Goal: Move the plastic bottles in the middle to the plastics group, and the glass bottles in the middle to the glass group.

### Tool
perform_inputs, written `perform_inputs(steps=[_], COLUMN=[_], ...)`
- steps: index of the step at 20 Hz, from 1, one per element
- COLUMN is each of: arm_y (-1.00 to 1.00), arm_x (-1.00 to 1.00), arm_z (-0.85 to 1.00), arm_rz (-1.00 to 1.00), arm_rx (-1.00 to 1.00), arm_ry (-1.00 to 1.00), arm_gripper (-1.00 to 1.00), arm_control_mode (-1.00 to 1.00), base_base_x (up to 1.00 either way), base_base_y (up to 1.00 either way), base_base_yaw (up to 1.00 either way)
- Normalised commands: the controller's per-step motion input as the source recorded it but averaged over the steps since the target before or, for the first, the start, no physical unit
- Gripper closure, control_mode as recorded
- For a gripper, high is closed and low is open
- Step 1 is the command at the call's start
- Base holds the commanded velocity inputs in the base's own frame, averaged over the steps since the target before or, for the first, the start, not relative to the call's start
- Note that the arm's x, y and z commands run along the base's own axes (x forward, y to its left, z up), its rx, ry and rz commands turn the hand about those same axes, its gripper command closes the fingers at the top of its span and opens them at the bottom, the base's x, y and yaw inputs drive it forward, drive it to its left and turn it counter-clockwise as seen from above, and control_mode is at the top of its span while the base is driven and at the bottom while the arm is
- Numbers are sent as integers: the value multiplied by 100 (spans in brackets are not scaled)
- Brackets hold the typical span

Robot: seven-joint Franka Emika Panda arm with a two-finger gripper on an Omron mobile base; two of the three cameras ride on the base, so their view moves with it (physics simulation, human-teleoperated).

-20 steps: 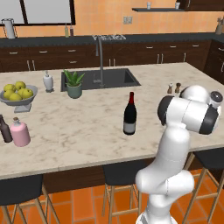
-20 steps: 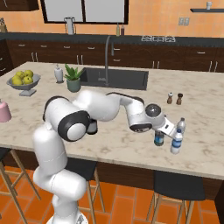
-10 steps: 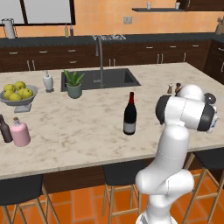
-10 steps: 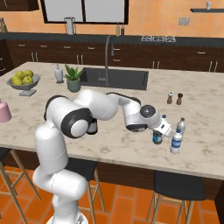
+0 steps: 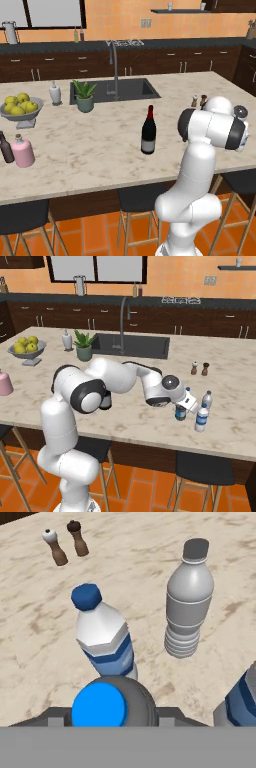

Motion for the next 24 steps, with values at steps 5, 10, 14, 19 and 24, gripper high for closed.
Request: perform_inputs(steps=[5,10,14,19,24], arm_y=[0,0,0,2,25], arm_x=[0,0,-1,-14,-46], arm_z=[0,6,23,37,67], arm_rz=[0,0,0,0,1], arm_rx=[0,0,0,0,-1], arm_ry=[0,0,1,0,0], arm_gripper=[-100,-100,-100,-100,-100], arm_control_mode=[-100,-100,-100,-100,-100], base_base_x=[0,0,0,0,0], base_base_y=[0,0,0,0,0], base_base_yaw=[0,0,0,0,0])
